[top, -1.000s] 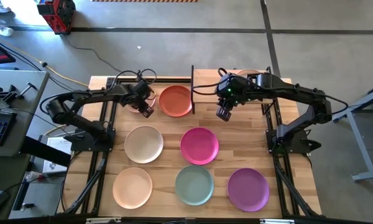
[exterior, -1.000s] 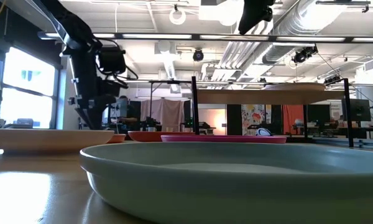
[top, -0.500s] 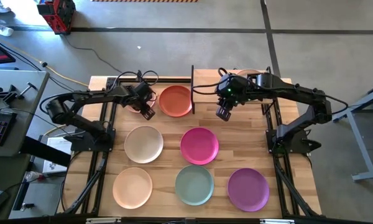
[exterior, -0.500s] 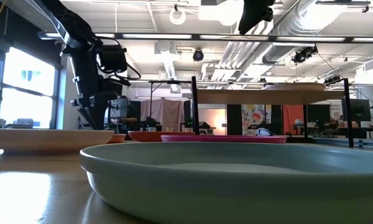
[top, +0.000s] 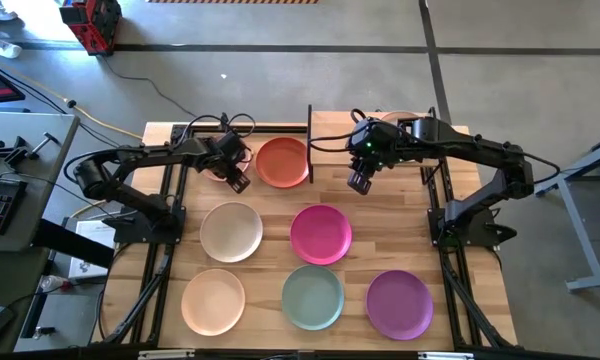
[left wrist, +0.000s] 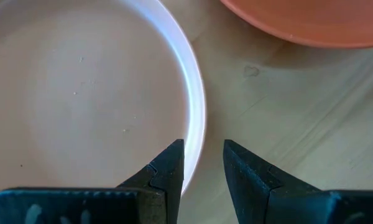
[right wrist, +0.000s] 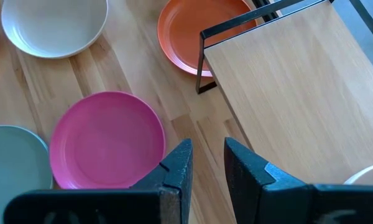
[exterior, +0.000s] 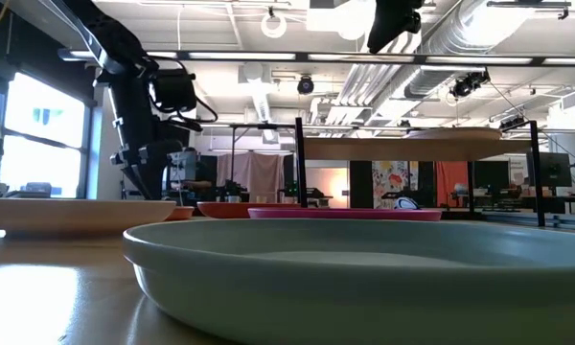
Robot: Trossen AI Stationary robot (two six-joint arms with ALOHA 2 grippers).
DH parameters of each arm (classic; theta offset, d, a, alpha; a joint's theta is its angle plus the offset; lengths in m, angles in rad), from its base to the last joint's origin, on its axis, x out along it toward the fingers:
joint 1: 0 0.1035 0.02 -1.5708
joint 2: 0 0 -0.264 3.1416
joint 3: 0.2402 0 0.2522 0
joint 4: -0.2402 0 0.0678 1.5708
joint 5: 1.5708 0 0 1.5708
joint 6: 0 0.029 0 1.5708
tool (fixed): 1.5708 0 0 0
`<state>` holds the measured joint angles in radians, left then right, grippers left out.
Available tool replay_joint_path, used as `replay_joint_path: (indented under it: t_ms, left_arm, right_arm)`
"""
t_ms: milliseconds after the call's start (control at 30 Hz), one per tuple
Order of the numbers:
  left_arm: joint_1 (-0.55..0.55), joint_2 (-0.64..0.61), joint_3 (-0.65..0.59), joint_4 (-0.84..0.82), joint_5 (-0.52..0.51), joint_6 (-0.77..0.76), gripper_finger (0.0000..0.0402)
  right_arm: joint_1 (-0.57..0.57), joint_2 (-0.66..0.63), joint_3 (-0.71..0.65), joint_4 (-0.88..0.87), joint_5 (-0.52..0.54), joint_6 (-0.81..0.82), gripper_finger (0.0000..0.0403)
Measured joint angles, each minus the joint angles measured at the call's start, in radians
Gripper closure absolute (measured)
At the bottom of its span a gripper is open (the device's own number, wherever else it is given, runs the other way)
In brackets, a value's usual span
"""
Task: Place and stack plates onto a shelf
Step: Stack the light orange plate on top of the white plate on the shelf
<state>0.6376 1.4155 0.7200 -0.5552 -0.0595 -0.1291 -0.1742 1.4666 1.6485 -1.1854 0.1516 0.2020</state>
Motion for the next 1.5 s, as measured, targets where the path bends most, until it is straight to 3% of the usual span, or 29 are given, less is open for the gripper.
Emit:
replay_joint_path:
  t_ms: [633,967,1167,1500]
  left_arm:
    - [-0.004,0.003,0.000,0.009,-0.013,0.003,0.0300]
    - [-0.005,0.140,0.003,0.054,-0.039,0.017,0.0300]
    - [-0.012,0.142,0.001,0.074,-0.053,0.011,0.0302]
    - [-0.035,0.121,-0.002,0.077,-0.057,0.033,0.0374]
  right_arm:
    - [0.000,0.000,0.000,0.000,-0.002,0.000,0.0336]
    - [0.000,0.000,0.000,0.000,-0.002,0.000,0.0336]
    - [0.000,0.000,0.000,0.000,-0.001,-0.001,0.0336]
    - [0.000,0.000,0.000,0.000,-0.001,0.000,0.0336]
